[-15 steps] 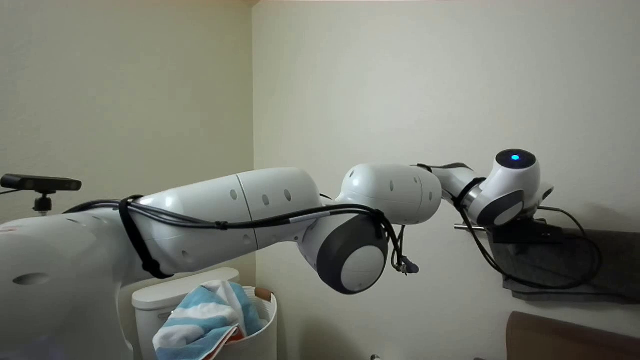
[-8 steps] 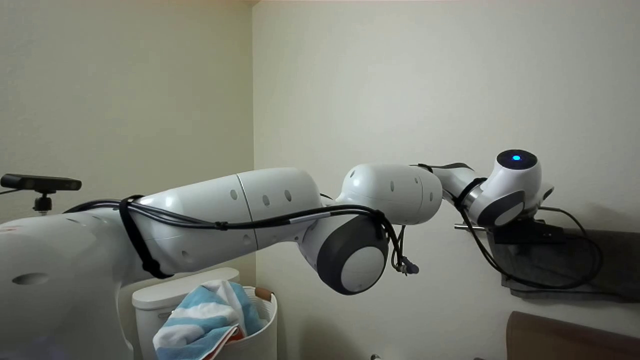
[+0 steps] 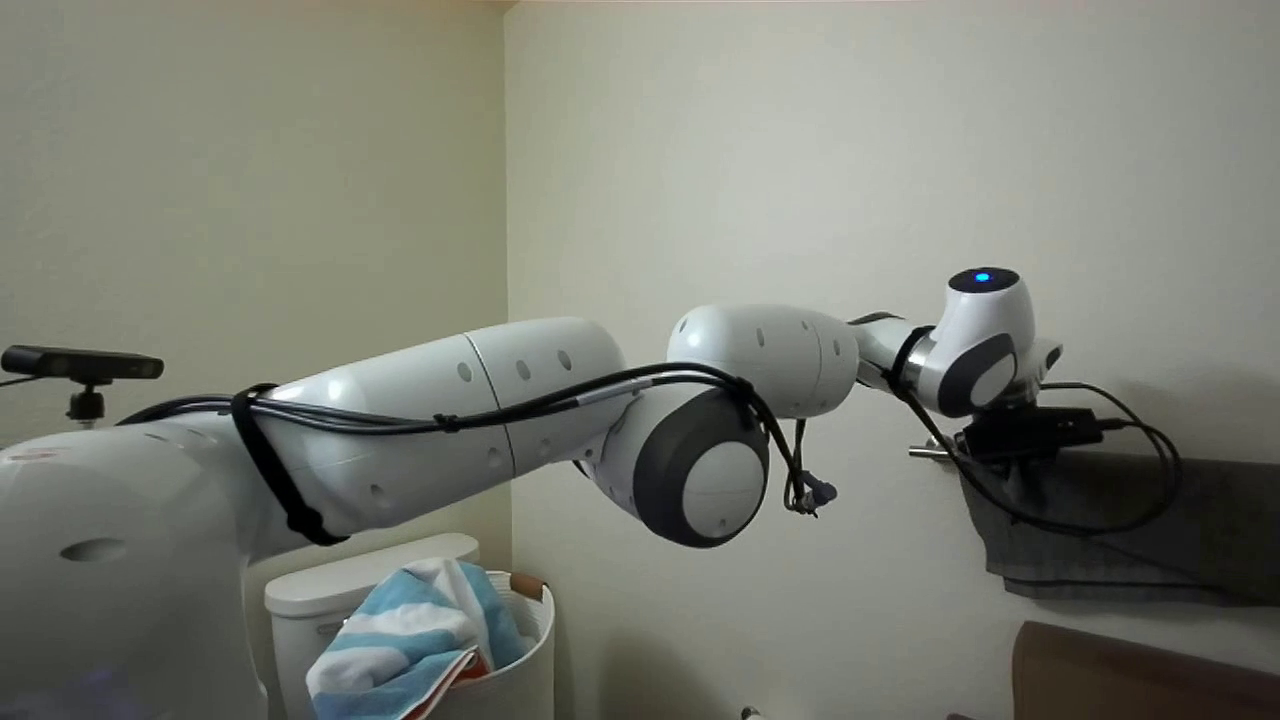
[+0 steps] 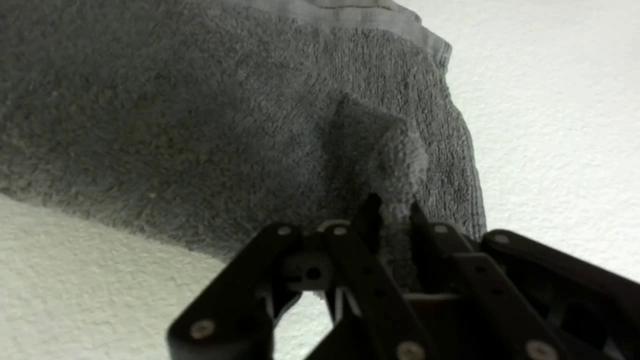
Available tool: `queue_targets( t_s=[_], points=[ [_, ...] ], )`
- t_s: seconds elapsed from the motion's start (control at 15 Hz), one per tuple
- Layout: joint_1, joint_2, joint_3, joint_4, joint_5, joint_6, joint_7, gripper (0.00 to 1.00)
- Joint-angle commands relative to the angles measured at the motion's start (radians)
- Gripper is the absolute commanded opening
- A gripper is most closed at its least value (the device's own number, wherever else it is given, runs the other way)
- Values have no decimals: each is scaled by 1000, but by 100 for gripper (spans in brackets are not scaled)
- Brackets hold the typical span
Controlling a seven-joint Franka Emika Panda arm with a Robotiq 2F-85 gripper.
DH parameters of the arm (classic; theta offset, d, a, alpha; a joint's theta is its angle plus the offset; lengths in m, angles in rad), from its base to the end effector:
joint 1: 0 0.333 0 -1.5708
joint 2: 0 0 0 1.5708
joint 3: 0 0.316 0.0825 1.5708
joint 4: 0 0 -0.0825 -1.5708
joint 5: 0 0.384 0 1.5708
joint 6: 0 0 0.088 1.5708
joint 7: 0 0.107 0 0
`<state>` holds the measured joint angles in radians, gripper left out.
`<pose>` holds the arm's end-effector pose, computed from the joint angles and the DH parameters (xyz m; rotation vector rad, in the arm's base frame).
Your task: Put the towels in the laundry hamper
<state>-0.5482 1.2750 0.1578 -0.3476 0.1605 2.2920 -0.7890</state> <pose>0.7427 -0.4120 0.3826 2.7839 0.2369 1.0394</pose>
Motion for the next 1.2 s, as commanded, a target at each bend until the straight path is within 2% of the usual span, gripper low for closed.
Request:
queue_targets(
  t_s=[0.0,0.33,0.6,0.73,0.93,1.13],
  points=[
    [64,-89,-105,0,-80,-32,120,8],
    [114,-173,-197,4,-152,-69,276,8],
    [139,-223,-246,-3,-200,-59,365,8],
    [149,-234,-256,0,-212,-35,393,8],
    [166,-268,-237,5,-193,46,415,8],
    [202,-312,-229,-4,-193,23,426,6]
  ],
)
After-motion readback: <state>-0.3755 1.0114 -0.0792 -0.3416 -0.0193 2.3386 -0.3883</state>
